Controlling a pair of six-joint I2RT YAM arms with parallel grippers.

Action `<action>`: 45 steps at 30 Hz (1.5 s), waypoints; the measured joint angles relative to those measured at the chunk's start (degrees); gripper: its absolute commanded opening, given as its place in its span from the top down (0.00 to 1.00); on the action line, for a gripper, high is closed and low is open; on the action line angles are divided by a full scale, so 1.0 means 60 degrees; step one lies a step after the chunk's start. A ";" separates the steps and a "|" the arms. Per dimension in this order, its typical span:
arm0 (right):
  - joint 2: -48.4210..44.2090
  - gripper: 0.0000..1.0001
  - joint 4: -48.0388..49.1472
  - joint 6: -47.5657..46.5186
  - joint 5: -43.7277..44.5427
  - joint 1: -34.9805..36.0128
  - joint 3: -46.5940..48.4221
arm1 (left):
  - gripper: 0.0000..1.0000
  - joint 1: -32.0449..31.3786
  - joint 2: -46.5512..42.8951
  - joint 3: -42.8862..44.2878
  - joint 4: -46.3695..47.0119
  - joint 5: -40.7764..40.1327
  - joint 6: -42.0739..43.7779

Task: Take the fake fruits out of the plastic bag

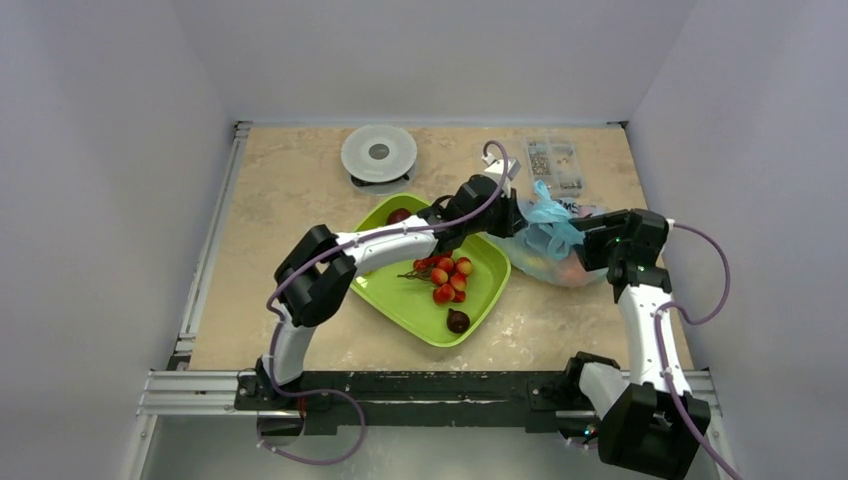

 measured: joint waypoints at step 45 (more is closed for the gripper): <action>0.1395 1.00 0.1585 0.0521 0.0976 0.0004 -0.0208 | 1.00 -0.1169 0.2146 0.3821 -0.1585 -0.2510 0.6320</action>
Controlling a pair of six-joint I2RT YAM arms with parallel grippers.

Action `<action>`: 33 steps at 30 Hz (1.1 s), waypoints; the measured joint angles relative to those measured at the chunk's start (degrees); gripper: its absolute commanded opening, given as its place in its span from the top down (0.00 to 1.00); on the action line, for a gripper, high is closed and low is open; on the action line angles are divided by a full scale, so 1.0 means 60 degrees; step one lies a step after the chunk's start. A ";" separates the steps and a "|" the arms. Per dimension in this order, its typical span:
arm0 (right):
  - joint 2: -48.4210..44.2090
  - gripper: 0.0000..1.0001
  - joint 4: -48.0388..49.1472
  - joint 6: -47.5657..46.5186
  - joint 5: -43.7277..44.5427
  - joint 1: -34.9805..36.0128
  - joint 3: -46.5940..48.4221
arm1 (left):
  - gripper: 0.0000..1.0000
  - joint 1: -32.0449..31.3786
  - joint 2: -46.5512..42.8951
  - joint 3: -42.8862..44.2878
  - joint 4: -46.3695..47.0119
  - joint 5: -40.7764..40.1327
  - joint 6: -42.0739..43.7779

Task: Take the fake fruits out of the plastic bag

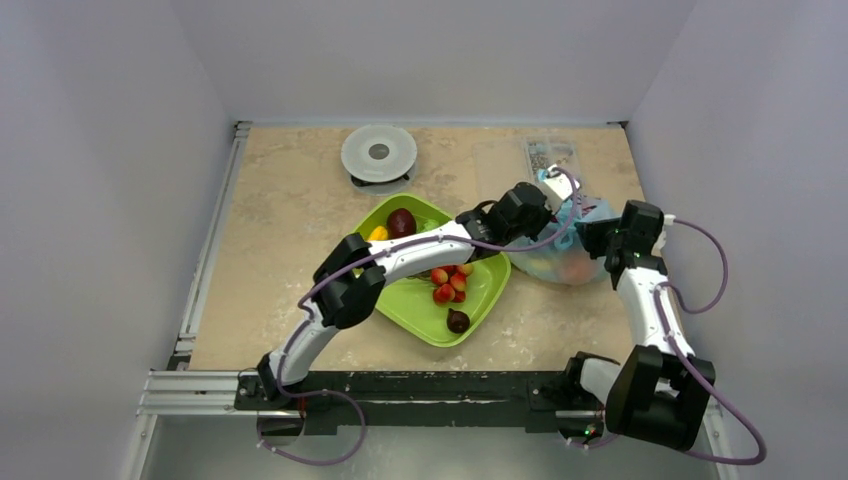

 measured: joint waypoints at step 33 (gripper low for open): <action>-0.1676 0.19 -0.3136 -0.4215 -0.0273 -0.1443 0.2306 | 0.02 0.1464 -0.2637 -0.3909 0.1300 0.2171 -0.5224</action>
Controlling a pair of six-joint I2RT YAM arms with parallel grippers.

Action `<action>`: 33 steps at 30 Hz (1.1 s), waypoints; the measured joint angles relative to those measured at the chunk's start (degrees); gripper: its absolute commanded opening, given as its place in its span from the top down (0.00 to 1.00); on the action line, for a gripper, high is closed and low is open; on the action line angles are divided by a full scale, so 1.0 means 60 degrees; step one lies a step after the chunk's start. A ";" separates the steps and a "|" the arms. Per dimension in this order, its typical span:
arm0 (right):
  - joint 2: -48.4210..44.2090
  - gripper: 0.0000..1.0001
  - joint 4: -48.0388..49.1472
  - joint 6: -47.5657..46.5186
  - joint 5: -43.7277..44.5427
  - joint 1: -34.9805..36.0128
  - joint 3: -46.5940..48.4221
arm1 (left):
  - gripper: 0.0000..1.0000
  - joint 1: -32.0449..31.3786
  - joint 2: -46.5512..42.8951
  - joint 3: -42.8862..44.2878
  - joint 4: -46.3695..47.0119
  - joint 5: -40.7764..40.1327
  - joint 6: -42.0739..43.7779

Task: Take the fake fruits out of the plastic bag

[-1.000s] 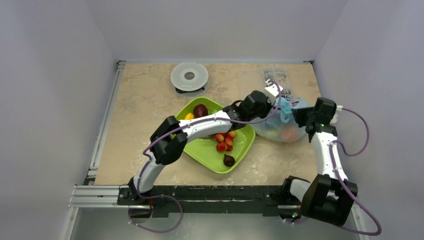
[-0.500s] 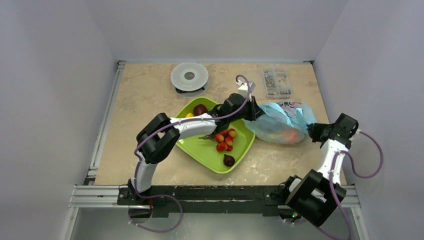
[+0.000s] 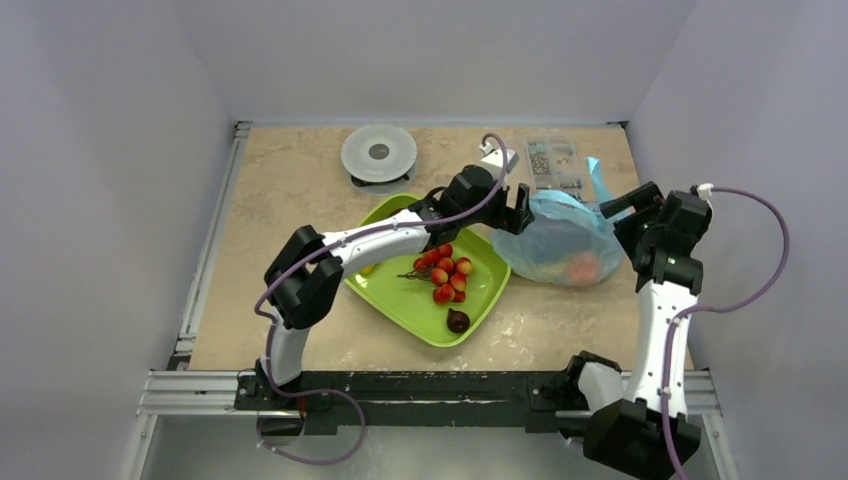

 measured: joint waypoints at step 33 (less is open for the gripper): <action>0.3042 1.00 -0.1297 -0.3614 0.6441 0.4863 0.4710 | 0.00 -0.3730 0.0699 0.0918 0.3009 -0.4768 1.0302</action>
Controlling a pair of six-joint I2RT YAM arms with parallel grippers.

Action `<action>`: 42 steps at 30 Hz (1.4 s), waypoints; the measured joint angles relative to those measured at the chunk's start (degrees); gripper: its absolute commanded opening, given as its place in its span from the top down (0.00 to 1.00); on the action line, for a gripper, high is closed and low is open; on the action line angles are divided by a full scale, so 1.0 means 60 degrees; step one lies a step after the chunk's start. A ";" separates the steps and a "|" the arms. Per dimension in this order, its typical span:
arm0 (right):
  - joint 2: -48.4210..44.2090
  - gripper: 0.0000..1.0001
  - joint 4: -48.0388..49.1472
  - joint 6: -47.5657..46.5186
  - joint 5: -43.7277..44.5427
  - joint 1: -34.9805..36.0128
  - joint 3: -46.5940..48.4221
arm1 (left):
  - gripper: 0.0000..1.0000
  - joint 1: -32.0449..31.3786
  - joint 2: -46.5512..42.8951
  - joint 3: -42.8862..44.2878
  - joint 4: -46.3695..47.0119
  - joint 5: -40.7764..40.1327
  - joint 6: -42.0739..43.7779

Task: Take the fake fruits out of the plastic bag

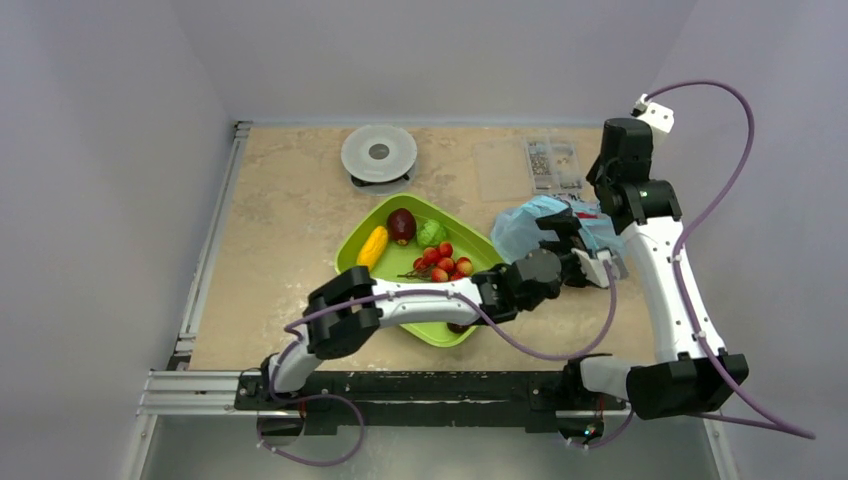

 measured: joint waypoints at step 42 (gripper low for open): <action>0.1009 1.00 -0.1377 0.1027 -0.2142 -0.3523 0.4324 | 1.00 0.5107 0.0667 0.7227 -0.5100 0.6364 -1.0112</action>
